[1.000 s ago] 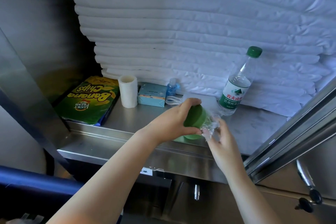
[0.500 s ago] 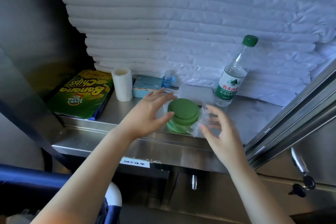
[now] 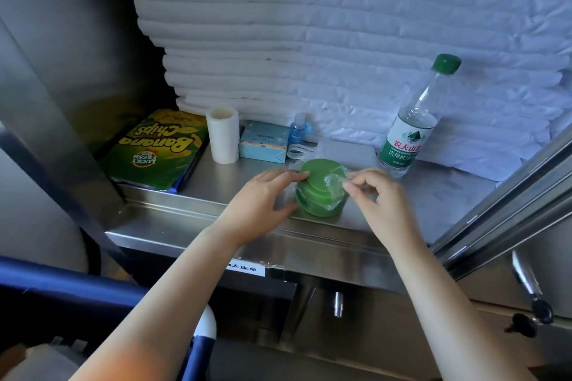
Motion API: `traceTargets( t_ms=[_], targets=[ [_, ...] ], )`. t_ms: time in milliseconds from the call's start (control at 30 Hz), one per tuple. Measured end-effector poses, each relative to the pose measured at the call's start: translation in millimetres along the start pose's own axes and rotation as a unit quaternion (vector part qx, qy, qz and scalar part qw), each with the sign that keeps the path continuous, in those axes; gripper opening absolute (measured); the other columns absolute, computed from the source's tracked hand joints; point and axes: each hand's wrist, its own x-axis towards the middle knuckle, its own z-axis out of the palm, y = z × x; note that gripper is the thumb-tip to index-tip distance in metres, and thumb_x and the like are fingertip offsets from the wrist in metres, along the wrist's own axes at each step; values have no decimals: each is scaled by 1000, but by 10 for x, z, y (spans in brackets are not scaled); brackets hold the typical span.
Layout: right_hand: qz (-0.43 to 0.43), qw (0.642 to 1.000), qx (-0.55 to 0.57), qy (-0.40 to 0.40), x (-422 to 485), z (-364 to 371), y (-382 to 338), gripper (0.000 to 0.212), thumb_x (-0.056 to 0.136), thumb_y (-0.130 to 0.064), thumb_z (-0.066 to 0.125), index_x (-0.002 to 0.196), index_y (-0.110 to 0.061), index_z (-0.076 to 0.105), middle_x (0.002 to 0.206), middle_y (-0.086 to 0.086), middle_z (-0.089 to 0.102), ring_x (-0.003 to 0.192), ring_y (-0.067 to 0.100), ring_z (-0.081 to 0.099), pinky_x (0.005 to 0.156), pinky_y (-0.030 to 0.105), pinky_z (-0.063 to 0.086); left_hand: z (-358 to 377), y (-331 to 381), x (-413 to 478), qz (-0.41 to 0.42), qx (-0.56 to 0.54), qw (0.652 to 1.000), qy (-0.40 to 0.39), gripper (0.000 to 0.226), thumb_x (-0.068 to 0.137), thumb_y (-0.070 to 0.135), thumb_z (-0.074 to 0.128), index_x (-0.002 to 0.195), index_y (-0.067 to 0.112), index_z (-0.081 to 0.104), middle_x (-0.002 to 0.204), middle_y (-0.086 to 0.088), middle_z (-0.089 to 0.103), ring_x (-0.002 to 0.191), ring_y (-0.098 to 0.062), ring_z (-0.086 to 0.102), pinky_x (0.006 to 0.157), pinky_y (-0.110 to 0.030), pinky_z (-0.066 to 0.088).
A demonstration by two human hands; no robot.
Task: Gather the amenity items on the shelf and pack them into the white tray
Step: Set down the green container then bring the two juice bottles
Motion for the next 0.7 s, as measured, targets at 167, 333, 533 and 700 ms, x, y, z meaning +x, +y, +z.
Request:
traceTargets(
  t_ms=[167, 333, 533, 700],
  targets=[
    [32, 998, -47, -10, 25, -62, -69, 24, 91, -6, 54, 99, -25, 66, 105, -12, 65, 91, -9, 53, 75, 2, 35, 58, 24, -20, 17, 13, 1000, 6, 49, 83, 14, 67, 130, 21, 54, 119, -2, 56, 114, -20, 49, 100, -26, 34],
    [-78, 990, -121, 4, -97, 1, -283, 32, 88, -32, 61, 117, -19, 64, 125, -5, 58, 123, 14, 45, 106, 28, 33, 96, 31, -44, 31, 28, 999, 8, 51, 83, 26, 69, 132, 24, 53, 113, 0, 56, 105, -18, 49, 96, -22, 32],
    [-81, 974, -202, -65, -103, 116, -263, 40, 80, -21, 73, 118, -15, 66, 125, 0, 61, 116, 24, 54, 99, 39, 44, 75, -21, -60, 18, 86, 996, 31, 59, 81, 24, 70, 134, 16, 47, 118, -2, 57, 108, -22, 48, 95, -26, 32],
    [-96, 979, -149, -101, -93, 31, -157, 32, 82, -14, 71, 115, -17, 66, 131, -6, 57, 128, 12, 47, 105, 25, 35, 132, -74, -82, -7, 146, 989, 33, 69, 75, 29, 74, 135, 10, 46, 129, -7, 54, 123, -26, 45, 105, -34, 29]
  ],
)
